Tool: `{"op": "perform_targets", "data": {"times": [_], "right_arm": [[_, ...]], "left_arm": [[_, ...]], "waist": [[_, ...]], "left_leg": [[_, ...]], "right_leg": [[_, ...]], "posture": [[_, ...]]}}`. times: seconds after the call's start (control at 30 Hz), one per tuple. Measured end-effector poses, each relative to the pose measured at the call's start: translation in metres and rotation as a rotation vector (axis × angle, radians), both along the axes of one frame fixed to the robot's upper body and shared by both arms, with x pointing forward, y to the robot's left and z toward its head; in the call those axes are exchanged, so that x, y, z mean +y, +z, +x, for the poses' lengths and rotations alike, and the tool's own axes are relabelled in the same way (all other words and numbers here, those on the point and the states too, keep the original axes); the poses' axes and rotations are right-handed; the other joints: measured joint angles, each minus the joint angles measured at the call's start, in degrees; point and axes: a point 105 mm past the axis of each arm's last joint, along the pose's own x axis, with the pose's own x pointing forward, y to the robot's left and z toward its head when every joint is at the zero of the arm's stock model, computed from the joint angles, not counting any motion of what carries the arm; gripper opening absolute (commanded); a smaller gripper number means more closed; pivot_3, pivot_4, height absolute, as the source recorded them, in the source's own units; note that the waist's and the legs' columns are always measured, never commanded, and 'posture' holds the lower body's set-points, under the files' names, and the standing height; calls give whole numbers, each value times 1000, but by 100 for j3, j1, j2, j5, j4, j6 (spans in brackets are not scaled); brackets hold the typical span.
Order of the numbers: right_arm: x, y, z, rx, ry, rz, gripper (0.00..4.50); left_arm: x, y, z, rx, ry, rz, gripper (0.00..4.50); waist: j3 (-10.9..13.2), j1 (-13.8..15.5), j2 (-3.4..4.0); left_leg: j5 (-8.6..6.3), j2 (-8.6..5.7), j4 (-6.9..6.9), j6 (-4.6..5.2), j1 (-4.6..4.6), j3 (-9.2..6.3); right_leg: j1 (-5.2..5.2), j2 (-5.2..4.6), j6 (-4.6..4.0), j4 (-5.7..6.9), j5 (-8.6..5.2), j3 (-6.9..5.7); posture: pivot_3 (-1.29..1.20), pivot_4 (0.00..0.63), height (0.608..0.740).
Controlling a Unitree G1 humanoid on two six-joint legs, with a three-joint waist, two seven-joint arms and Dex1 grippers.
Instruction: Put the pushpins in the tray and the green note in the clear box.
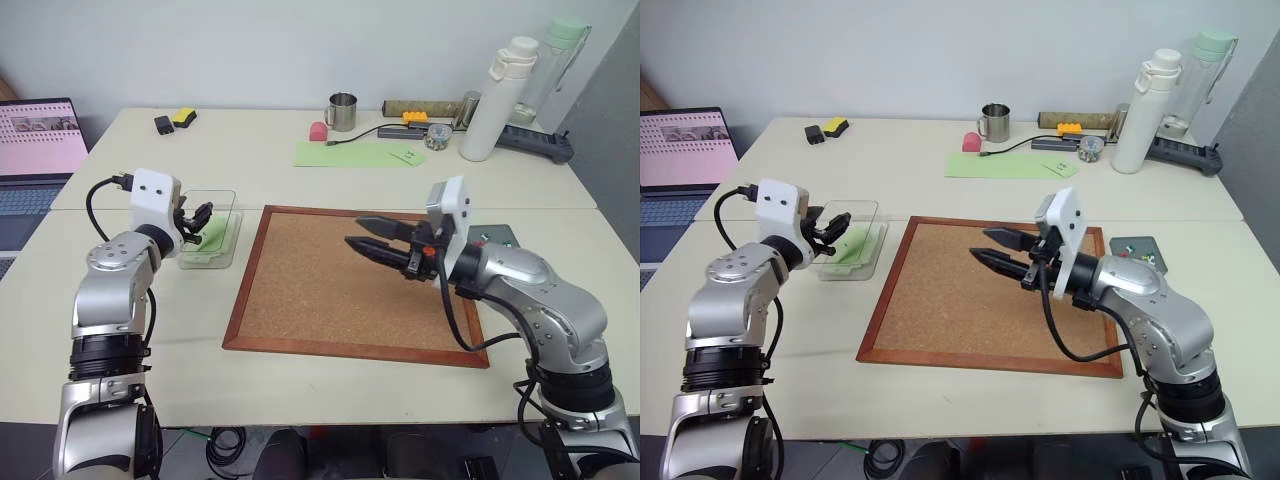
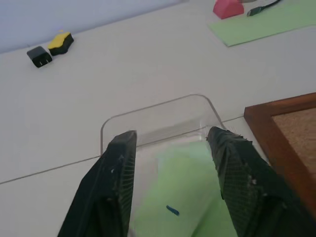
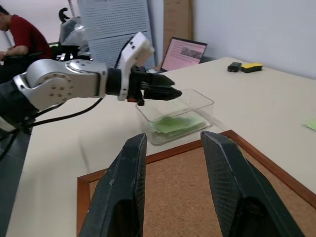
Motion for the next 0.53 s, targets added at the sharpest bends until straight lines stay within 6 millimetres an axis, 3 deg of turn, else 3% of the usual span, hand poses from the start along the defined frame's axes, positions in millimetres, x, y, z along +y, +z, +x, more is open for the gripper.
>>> {"op": "perform_targets", "data": {"times": [0.13, 0.23, 0.37, 0.53], "right_arm": [[-8, 1, 4, -5, -31, -10, 1800], [-18, -5, 11, 6, -49, -40, 1800], [-42, -17, 18, 20, -63, -144, 1800], [-69, -36, 13, 73, -37, -261, 1800]], "left_arm": [[-15, 22, -7, 1, -148, -1, 3934], [-39, 32, -22, 58, -366, 59, 4472], [-67, 21, -48, 190, -625, 110, 4472], [-78, 10, -61, 265, -759, 137, 4472]], "waist": [[0, -1, -1], [1, -13, 0], [4, -13, 4], [15, -14, -7]], "left_leg": [[0, -1, 0, 0, -1, 1], [0, -1, -2, 0, 0, 4], [-1, -1, -4, 1, 1, 6], [-1, 0, -4, 3, 2, 8]], "right_leg": [[0, 1, 0, -1, 0, -1], [0, 1, 0, -3, 0, 1], [0, 3, -1, -5, -1, 2], [0, 7, -2, -5, -2, 5]], "posture": [[0, 150, 740], [0, 150, 740], [0, 150, 740], [0, 150, 740]]}}
